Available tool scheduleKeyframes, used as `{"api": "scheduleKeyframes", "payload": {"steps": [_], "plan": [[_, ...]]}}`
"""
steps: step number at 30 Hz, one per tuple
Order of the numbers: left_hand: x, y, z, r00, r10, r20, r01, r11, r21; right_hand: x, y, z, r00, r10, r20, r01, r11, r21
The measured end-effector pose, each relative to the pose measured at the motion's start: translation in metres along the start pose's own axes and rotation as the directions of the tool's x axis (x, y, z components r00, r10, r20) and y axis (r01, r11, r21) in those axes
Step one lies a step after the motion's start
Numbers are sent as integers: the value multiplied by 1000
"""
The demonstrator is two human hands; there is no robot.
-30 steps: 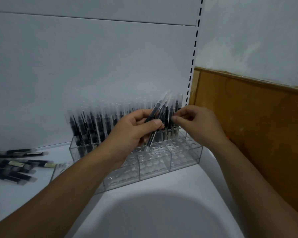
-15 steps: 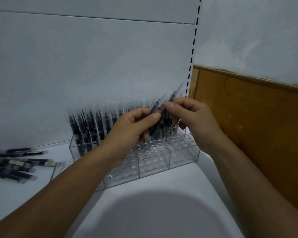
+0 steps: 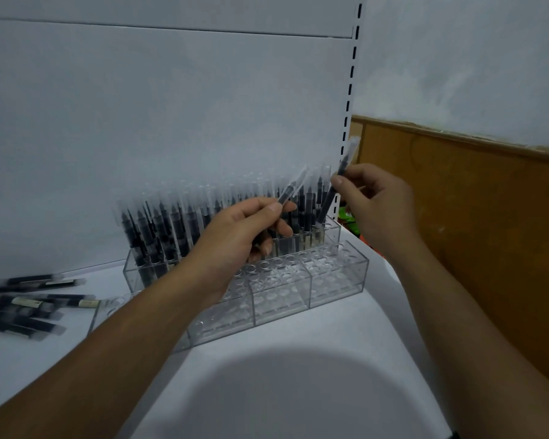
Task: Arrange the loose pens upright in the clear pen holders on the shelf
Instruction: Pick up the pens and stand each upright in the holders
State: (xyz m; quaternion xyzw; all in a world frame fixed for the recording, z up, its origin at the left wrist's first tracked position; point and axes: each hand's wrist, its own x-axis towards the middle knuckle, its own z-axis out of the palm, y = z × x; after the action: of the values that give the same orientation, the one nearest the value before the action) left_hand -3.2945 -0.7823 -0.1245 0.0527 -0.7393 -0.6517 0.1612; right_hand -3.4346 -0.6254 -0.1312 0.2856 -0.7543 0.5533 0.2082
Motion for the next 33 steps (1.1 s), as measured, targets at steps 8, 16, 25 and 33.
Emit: {"api": "scheduleKeyframes", "payload": {"steps": [8, 16, 25, 33], "plan": [[0, 0, 1, 1000, -1, 2, 1, 1000, 10, 2, 10, 14, 964, 60, 259, 27, 947, -321], [0, 0, 0, 1000, 6, 2, -6, 1000, 2, -2, 6, 0, 972, 90, 219, -15, 946, -324], [-1, -1, 2, 999, 38, 24, -40, 996, 78, -18, -33, 5, 927, -63, 370, -31, 970, 243], [-3, -8, 6, 992, 100, 76, -123, 904, 409, -8, -33, -8, 967, 202, 156, -255, 770, 585]]}}
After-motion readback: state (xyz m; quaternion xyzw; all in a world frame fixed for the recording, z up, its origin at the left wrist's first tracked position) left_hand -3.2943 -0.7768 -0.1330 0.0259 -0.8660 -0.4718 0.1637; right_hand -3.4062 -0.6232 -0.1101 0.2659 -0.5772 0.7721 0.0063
